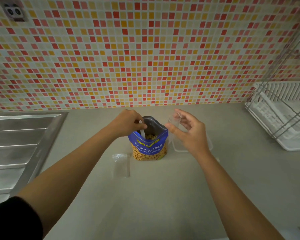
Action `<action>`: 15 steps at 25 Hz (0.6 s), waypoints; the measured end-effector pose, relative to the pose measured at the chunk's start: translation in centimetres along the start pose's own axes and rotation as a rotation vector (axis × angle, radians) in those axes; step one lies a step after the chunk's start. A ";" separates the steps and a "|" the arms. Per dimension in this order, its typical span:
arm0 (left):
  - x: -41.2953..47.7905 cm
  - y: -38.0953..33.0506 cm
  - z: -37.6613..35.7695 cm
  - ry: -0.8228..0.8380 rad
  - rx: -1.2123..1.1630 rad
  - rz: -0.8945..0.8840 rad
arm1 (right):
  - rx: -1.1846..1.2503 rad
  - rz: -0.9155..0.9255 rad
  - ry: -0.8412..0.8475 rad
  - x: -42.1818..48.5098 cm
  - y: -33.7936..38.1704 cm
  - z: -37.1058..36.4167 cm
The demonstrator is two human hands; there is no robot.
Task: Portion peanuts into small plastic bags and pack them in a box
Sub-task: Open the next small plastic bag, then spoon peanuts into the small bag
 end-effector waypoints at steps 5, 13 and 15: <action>0.6 0.7 -0.3 -0.116 0.065 0.168 | 0.004 -0.007 0.005 0.5 -0.6 -0.5; 2.6 1.5 -1.7 -0.132 -0.281 0.392 | 0.021 -0.034 -0.047 0.4 -1.6 0.0; 2.4 2.6 -1.9 -0.099 -0.392 0.414 | 0.014 -0.043 -0.057 0.3 -1.9 0.3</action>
Point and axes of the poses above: each hand's wrist, its own x-axis towards the middle knuckle, its own z-axis out of the back of the hand, y = z × x, the point moved 9 cm from there along x, towards the middle knuckle, and after that the axes turned 5 degrees about y, right-handed, at the moved point
